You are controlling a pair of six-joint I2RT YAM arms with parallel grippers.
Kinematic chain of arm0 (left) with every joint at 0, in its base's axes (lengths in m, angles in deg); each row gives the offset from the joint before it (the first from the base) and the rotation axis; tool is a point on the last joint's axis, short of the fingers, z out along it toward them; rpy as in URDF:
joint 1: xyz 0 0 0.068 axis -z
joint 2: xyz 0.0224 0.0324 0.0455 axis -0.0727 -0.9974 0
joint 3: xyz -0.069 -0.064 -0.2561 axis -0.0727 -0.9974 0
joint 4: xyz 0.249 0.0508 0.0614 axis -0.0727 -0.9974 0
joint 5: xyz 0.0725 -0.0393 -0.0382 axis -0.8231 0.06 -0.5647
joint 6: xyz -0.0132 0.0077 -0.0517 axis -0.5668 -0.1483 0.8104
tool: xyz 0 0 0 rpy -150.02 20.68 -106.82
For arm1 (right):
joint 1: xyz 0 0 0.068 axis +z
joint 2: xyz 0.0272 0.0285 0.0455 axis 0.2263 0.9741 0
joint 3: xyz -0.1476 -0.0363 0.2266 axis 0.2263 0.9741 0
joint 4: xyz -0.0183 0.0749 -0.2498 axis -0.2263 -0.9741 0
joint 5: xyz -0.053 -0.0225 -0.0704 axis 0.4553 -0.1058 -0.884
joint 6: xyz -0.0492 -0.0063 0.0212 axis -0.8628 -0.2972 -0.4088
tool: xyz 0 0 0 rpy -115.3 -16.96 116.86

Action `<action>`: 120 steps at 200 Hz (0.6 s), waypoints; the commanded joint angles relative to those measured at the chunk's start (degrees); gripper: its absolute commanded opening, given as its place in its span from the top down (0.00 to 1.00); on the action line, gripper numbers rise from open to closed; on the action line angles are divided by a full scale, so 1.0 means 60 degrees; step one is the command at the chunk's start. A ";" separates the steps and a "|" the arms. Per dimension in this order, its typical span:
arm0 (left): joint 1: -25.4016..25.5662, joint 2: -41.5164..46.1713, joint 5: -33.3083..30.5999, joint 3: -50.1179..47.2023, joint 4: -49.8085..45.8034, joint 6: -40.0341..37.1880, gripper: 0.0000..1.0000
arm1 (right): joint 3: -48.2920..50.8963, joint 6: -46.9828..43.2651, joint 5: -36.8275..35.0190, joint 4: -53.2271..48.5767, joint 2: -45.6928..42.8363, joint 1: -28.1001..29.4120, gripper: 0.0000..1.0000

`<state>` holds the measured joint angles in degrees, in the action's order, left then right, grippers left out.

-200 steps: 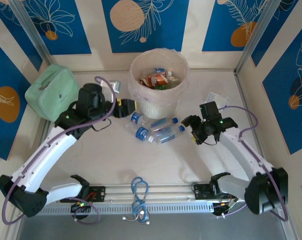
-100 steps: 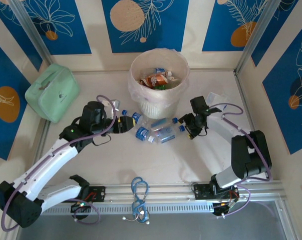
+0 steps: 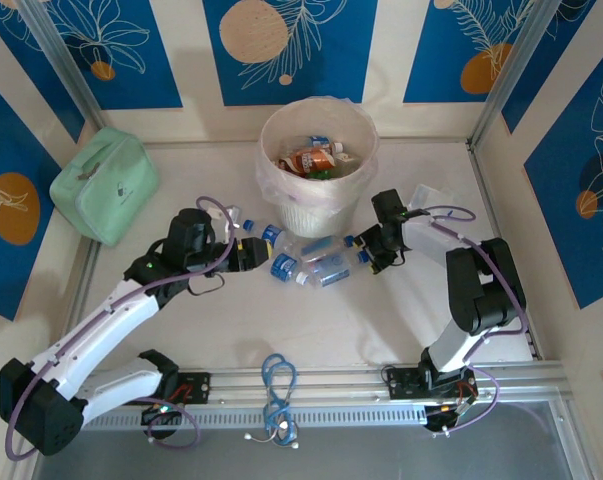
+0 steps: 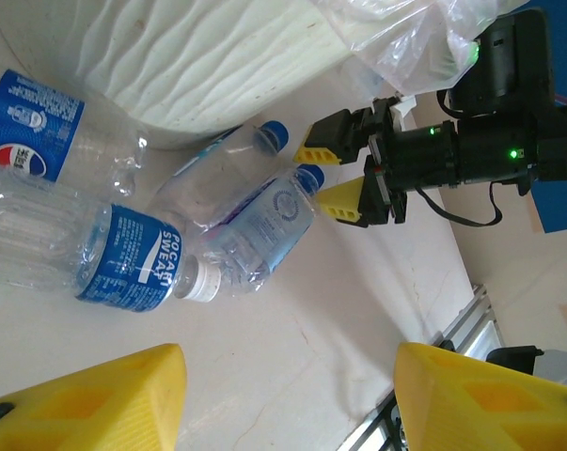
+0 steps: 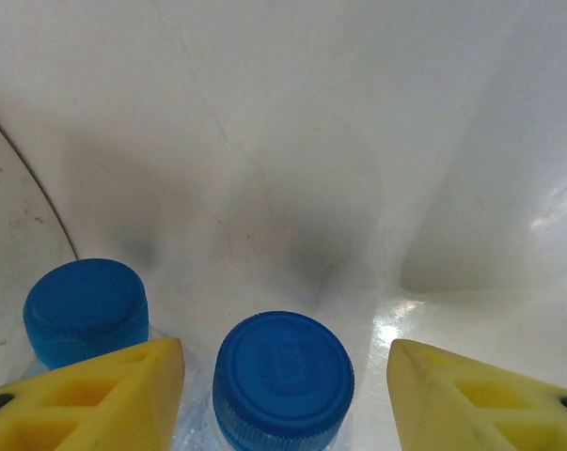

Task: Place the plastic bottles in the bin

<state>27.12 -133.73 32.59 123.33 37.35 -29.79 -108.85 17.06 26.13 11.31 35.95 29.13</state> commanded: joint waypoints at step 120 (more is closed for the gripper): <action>0.0189 -0.0165 0.0380 -0.0150 0.0619 0.0263 0.35 | 0.0073 -0.0138 -0.0663 -0.0497 -0.0930 0.0287 0.68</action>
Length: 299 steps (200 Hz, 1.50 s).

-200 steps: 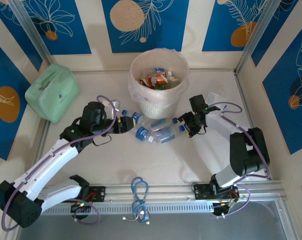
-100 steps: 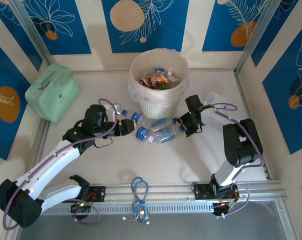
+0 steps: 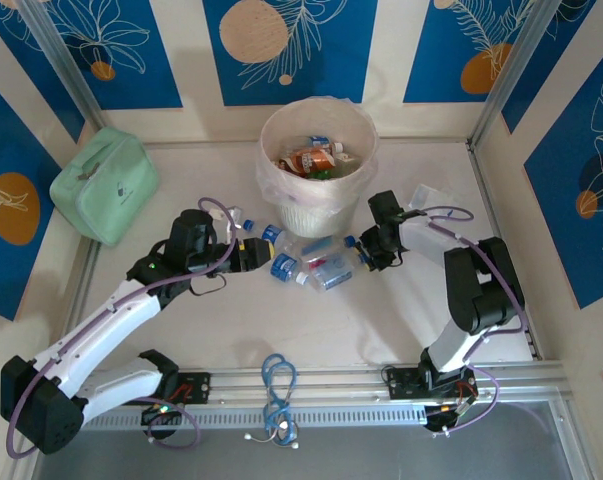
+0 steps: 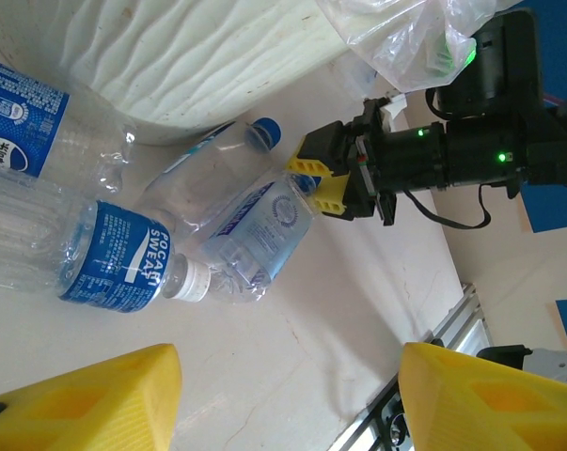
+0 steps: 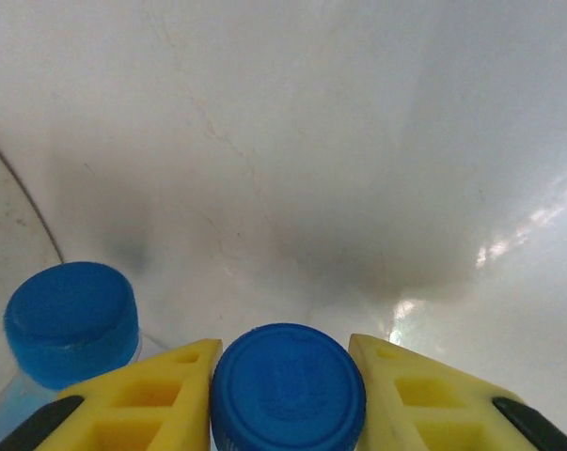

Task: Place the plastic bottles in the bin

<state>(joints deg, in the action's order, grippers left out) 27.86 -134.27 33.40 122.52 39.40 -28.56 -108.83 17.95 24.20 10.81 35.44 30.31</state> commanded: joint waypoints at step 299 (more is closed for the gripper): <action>0.2524 -0.2040 0.2119 0.1931 0.2038 -0.0392 0.00 | -0.0918 -0.1945 0.0761 -0.0344 -0.7017 0.1301 0.74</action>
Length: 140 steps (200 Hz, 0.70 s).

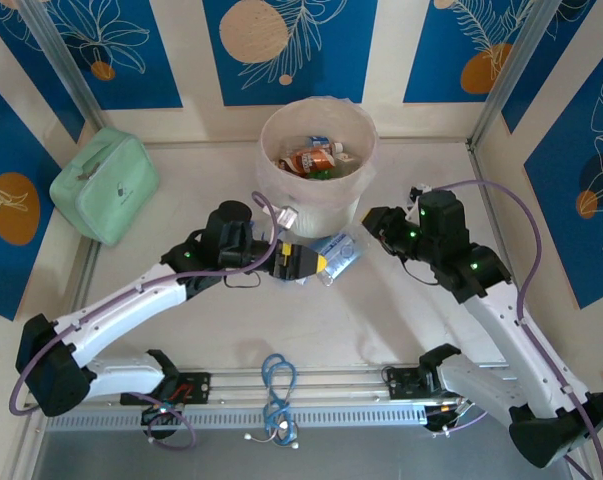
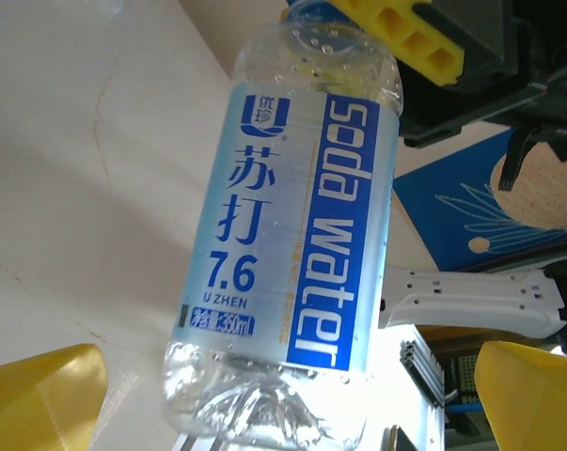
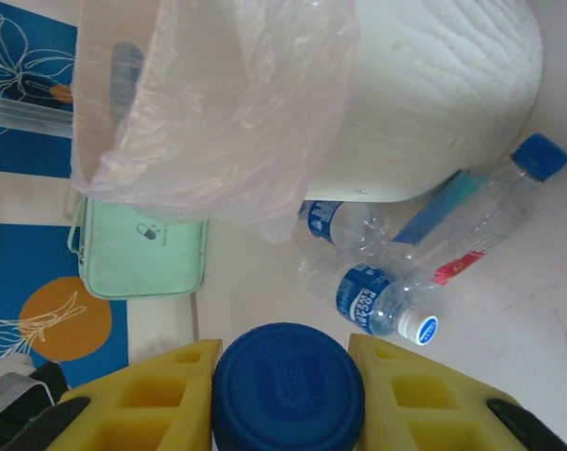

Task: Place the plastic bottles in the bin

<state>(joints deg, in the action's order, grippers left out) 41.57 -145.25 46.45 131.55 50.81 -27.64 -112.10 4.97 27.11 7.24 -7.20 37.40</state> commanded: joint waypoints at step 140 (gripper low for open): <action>0.0478 -0.0591 0.0345 0.0520 0.0561 -0.0680 0.28 | -0.0489 0.0778 0.0650 0.0606 0.0442 0.0181 0.73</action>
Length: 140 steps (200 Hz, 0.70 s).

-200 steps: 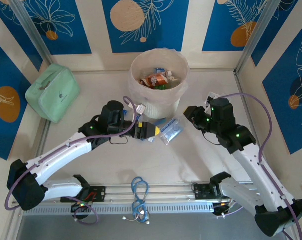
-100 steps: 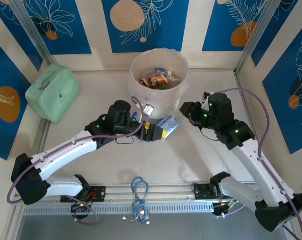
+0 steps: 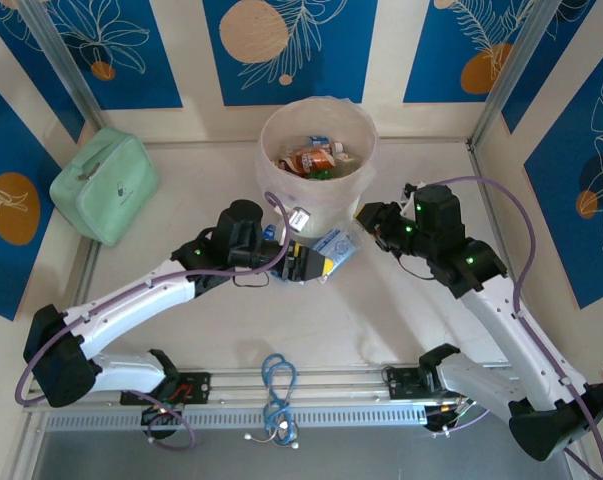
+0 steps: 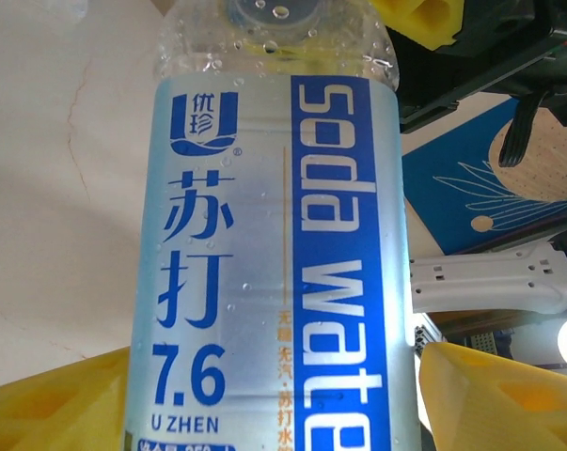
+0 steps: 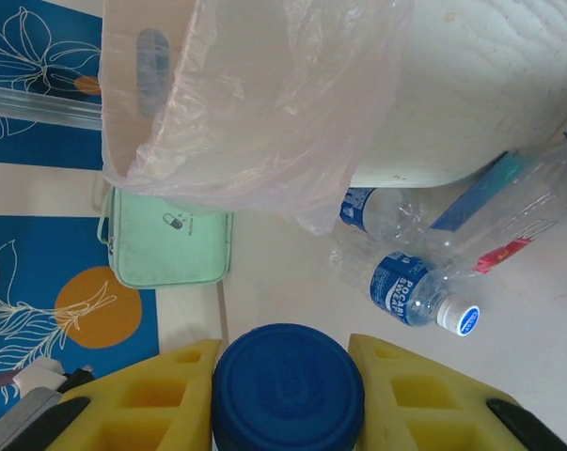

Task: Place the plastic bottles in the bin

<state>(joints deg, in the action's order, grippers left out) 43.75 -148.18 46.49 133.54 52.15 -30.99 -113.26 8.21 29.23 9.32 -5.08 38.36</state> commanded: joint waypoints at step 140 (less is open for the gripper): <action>0.0129 0.0019 -0.0108 0.0218 0.0192 -0.0446 0.45 | -0.0340 0.0405 0.0215 0.0025 0.0129 -0.0022 0.64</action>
<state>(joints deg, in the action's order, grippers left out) 43.77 -148.81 46.27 133.54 52.04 -31.88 -113.31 9.65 30.54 9.63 -4.14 38.36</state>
